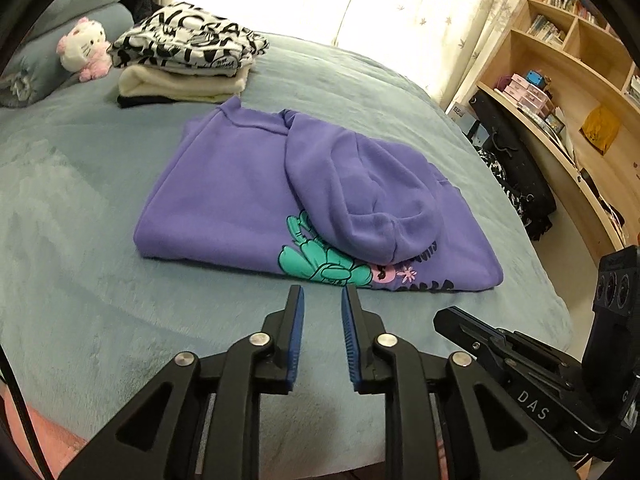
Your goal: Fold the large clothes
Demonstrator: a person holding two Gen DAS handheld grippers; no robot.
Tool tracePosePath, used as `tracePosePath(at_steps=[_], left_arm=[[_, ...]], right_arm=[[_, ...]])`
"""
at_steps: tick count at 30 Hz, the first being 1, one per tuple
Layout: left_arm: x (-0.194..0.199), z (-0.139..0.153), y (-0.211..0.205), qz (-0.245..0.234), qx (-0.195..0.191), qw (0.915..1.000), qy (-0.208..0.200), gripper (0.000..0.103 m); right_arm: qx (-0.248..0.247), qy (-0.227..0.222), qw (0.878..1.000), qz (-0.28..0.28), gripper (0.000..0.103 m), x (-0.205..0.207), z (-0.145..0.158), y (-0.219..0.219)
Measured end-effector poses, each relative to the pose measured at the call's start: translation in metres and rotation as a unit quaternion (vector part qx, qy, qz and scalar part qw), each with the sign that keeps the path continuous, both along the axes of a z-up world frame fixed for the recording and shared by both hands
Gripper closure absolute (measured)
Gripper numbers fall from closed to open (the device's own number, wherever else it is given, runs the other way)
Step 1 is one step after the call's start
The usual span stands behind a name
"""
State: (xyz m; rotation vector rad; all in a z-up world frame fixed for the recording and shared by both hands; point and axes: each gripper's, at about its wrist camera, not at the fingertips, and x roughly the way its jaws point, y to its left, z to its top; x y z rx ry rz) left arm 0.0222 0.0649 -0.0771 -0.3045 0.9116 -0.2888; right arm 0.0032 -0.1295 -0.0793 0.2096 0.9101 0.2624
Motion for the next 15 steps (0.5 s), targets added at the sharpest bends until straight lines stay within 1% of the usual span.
tracePosePath(at_steps=[2,4,9,13,15], left_arm=[[0.003,-0.009,0.005,0.005,-0.01,0.9999,0.012,0.071],[0.007,-0.019,0.012,0.01,-0.026,0.9993,0.024,0.066],[0.021,-0.046,0.025,0.021,-0.076,0.9955,0.054,0.065],[0.037,-0.073,0.033,0.036,-0.117,0.9894,0.078,0.065],[0.044,-0.083,0.037,0.044,-0.13,0.9867,0.086,0.065]], right_arm=[[-0.002,0.002,1.0,0.0,0.099,0.001,-0.002,0.002],[-0.003,0.002,1.0,-0.001,0.099,0.004,-0.005,0.003],[-0.007,0.004,1.0,-0.003,0.099,0.015,-0.012,0.007],[-0.013,0.003,1.0,-0.008,0.099,0.028,-0.018,0.008],[-0.017,0.002,1.0,-0.012,0.099,0.034,-0.021,0.007]])
